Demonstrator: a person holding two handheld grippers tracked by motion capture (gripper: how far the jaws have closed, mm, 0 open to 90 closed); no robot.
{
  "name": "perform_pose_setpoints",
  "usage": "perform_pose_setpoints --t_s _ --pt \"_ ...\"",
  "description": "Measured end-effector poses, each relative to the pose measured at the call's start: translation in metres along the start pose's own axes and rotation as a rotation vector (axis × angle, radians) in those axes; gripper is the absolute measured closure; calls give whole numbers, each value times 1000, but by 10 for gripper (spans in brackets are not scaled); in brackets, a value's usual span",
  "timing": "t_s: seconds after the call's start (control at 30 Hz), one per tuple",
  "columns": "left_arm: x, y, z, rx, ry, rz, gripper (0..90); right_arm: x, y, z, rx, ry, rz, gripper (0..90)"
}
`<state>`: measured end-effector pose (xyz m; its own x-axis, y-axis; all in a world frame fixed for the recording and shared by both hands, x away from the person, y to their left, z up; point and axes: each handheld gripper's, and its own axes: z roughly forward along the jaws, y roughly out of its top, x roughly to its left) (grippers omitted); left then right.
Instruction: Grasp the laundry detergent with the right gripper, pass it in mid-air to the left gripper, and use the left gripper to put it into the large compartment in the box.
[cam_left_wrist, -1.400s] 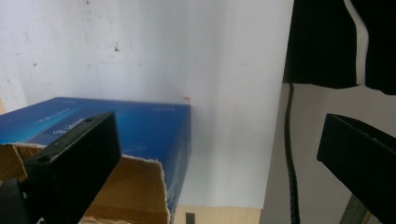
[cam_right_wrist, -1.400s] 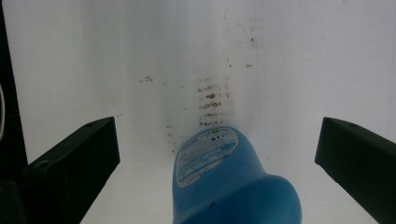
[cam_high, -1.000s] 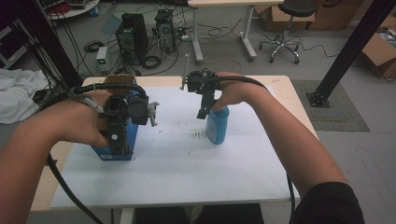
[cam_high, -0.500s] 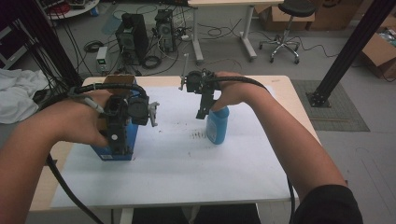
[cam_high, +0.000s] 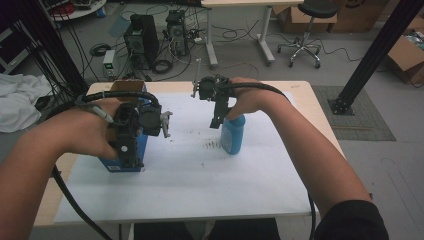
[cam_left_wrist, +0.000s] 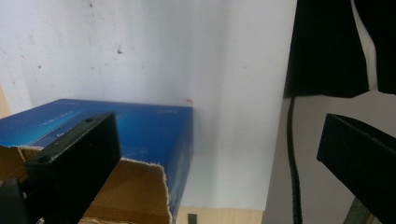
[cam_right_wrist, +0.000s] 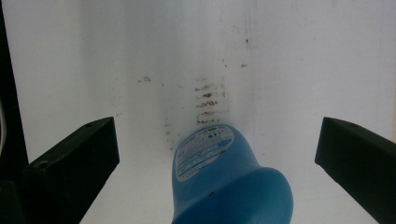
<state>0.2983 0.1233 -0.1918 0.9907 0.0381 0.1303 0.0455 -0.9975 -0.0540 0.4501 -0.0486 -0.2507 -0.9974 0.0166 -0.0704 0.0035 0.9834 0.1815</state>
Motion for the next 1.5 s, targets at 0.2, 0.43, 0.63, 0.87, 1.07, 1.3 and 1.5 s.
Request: perform_pose_setpoints --t_s 0.2,0.43,0.63,0.87,1.07,1.3,1.5 --pt "-1 0 3 -12 -1 -1 1 -2 -6 -5 -90 -7 22 0" --pt "-2 1 5 -15 -2 -2 1 -5 -22 -11 -264 1 79 0" --pt "-2 2 5 -11 1 1 1 -6 -43 -27 -490 -41 138 0" --pt "-3 4 5 -17 5 8 1 -1 -60 -37 -597 -78 174 0" --pt "-4 4 7 -22 5 16 1 10 -84 -45 -647 -134 220 0" --pt "-4 4 7 -30 14 22 1 23 -114 -54 -729 -196 277 0" --pt "-5 5 7 -35 15 31 1 36 -132 -50 -737 -230 324 0"
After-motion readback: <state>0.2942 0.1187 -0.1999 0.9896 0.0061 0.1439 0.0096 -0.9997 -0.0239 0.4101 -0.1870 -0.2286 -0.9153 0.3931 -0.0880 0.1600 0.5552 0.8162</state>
